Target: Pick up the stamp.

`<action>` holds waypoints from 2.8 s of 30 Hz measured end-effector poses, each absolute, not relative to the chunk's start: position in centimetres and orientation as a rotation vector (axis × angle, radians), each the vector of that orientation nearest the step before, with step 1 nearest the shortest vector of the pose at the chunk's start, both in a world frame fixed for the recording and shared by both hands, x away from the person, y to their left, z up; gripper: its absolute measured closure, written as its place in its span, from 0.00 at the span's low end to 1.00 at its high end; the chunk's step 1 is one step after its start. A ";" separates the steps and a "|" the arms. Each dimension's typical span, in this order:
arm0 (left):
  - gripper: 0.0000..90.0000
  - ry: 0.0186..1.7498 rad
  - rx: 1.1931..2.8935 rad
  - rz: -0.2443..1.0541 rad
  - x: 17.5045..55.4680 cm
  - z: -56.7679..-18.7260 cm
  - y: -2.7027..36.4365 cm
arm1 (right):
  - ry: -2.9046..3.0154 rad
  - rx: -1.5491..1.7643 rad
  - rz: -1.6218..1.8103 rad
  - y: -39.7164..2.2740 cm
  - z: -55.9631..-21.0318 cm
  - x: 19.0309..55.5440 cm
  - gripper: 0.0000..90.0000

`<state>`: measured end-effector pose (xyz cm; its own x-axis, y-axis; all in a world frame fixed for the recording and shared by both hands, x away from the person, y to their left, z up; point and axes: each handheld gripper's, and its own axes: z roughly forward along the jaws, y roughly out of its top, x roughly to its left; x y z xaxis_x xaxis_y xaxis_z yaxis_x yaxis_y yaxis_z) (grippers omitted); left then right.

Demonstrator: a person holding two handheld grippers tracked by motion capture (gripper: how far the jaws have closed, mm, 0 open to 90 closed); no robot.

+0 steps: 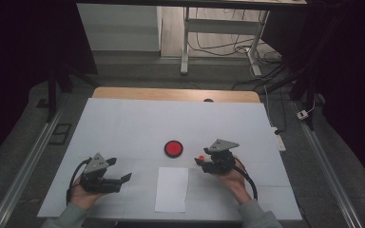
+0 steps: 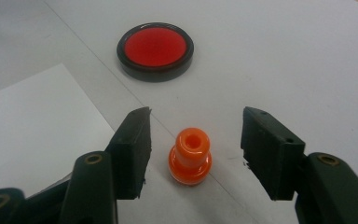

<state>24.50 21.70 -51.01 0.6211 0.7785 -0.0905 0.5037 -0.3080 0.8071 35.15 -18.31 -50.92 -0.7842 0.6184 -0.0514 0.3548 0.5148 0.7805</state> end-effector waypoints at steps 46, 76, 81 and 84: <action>0.19 1.017 1.985 0.413 24.5 -51.1 21.9 | 2.408 0.822 1.199 -18.5 -51.1 35.0 0.80; 0.19 1.016 1.997 0.419 24.6 -51.2 21.8 | 2.289 0.780 1.402 -19.5 -48.3 33.5 0.80; 0.19 1.016 2.000 0.421 24.6 -51.2 21.7 | 2.267 0.762 1.422 -19.5 -47.8 33.2 0.80; 0.19 1.016 2.000 0.422 24.6 -51.2 21.7 | 2.264 0.758 1.431 -19.5 -47.7 33.1 0.80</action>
